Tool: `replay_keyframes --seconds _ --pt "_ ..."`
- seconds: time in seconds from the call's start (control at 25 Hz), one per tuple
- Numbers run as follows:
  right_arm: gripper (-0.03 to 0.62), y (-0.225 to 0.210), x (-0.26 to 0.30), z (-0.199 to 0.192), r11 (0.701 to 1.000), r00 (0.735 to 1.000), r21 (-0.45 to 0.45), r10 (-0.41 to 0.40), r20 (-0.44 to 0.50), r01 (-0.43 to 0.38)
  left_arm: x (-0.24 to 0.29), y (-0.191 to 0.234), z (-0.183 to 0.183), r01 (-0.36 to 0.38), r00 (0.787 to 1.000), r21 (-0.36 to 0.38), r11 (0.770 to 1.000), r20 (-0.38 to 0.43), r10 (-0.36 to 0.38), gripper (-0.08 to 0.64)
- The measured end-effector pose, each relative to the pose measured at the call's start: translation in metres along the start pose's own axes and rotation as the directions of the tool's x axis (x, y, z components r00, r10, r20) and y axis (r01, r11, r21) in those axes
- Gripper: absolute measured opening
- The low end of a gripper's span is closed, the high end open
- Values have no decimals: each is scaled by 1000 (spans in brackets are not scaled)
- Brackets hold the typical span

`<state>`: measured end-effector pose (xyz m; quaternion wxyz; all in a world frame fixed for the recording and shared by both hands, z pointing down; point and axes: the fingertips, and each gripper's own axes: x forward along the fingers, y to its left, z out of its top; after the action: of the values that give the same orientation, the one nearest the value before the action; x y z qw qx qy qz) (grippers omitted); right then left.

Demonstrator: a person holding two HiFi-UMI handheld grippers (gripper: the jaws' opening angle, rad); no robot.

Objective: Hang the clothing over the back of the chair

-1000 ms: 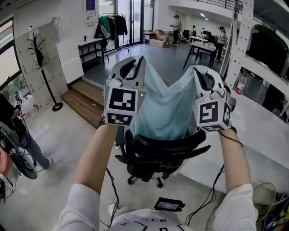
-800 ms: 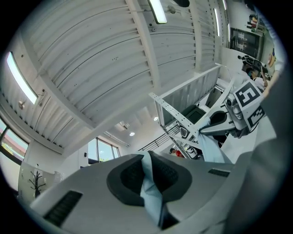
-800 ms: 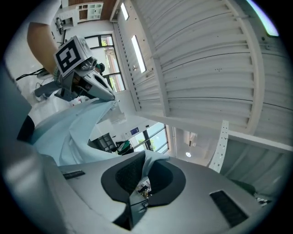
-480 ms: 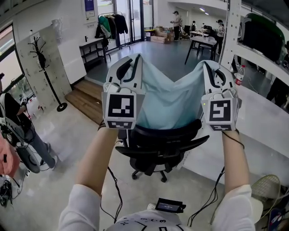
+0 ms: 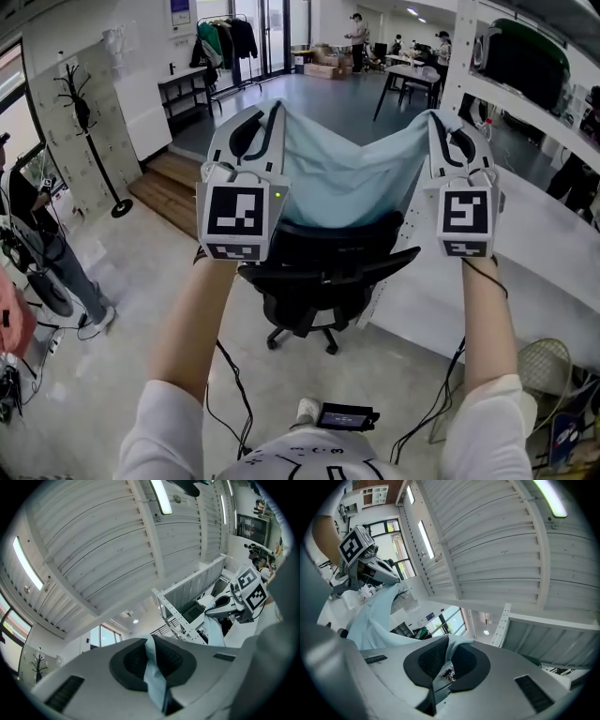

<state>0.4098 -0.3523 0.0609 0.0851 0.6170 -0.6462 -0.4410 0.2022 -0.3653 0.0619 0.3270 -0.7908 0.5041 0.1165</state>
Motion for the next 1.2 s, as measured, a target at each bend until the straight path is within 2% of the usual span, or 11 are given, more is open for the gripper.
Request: replay_keyframes --seconds 0.16,0.28,0.56,0.96,1.2 --pt "31 5 -35 20 1000 1000 -12 27 2 -27 -35 -3 23 -16 1000 -15 1000 5 16 31" --pt "31 12 -63 23 999 999 -6 37 -6 -37 -63 -10 26 -22 1000 -29 999 -1 22 31" --pt "31 26 -119 24 997 999 66 37 -23 -35 -116 -22 31 -59 998 -69 996 -19 58 31" --pt "31 56 -199 8 985 992 162 78 -97 -62 -196 -51 12 -103 989 -146 984 -124 85 31" --pt "31 86 -237 1 976 976 190 139 -165 -107 -230 -81 -3 -89 979 -172 981 -199 54 31"
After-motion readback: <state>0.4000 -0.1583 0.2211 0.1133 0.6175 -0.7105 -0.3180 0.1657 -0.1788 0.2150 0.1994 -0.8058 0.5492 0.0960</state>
